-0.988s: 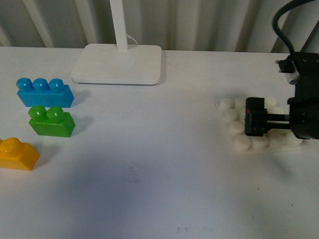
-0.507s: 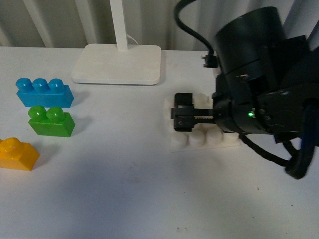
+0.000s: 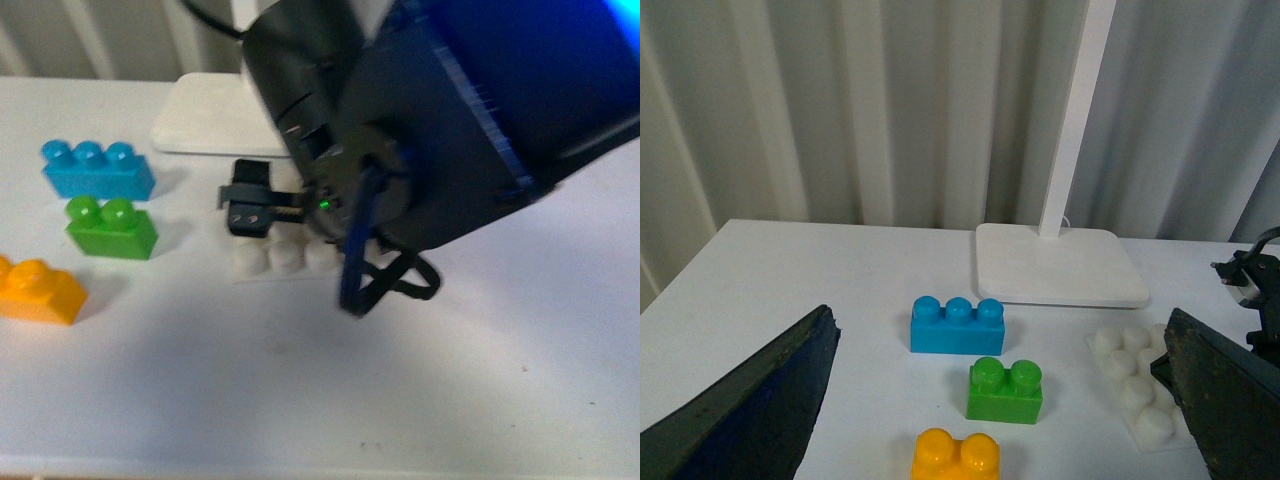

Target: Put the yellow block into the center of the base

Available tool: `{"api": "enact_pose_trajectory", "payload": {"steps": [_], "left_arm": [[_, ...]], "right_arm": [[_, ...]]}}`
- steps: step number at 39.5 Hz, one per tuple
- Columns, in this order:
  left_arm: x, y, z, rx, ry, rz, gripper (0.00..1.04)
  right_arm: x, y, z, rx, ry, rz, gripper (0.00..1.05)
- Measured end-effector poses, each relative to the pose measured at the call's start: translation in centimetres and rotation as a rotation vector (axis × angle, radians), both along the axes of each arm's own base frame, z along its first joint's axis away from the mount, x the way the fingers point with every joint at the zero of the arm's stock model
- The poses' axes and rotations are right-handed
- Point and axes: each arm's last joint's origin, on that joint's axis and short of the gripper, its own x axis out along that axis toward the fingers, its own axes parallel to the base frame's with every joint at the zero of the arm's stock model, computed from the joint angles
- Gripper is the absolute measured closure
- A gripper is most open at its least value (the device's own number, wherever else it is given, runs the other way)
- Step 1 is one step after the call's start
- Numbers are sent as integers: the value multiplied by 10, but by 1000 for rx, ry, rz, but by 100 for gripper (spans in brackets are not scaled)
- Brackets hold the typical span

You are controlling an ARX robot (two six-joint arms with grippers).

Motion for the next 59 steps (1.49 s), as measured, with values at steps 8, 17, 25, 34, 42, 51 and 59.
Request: {"api": "enact_pose_trajectory", "payload": {"steps": [8, 17, 25, 34, 42, 51, 59], "left_arm": [[0, 0, 0, 0, 0, 0, 6], [0, 0, 0, 0, 0, 0, 6], [0, 0, 0, 0, 0, 0, 6], [0, 0, 0, 0, 0, 0, 6], [0, 0, 0, 0, 0, 0, 6], [0, 0, 0, 0, 0, 0, 6], [0, 0, 0, 0, 0, 0, 6]], "right_arm": [[-2, 13, 2, 25, 6, 14, 9], [-2, 17, 3, 49, 14, 6, 9], [-4, 15, 3, 67, 0, -21, 9], [-10, -3, 3, 78, -17, -60, 9], [-10, -36, 28, 122, -75, -123, 9], [-21, -73, 66, 185, -173, -164, 9], [-47, -120, 88, 186, -238, -209, 9]]}}
